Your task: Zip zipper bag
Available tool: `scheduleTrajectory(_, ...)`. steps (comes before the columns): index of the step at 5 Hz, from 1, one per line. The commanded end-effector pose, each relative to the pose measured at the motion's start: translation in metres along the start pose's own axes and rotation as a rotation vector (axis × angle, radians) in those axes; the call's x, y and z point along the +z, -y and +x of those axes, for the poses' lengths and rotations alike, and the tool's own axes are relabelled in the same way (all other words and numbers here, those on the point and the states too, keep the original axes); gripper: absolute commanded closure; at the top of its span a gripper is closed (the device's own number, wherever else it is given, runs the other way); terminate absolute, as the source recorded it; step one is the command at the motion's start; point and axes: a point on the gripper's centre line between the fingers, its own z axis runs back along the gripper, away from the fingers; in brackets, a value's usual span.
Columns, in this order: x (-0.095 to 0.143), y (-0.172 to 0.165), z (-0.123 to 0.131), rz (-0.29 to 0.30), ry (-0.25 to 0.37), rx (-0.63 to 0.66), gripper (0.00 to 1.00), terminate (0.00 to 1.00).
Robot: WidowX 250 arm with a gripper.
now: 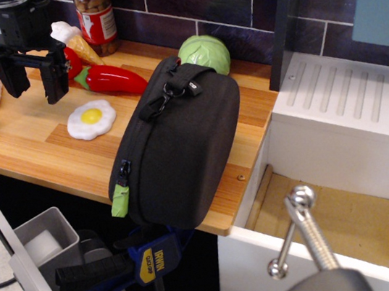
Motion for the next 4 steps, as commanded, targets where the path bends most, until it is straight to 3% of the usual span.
scheduleTrajectory(1,0.000,0.000,0.000,0.000,0.000,0.000,0.00,0.00)
scheduleTrajectory(2,0.022,0.026,-0.019,-0.073,0.036,-0.010,0.00,0.00)
scheduleTrajectory(3,0.056,0.059,-0.053,-0.127,0.190,-0.095,0.00,0.00)
scheduleTrajectory(4,0.078,0.090,-0.089,-0.143,0.350,-0.168,0.00,0.00)
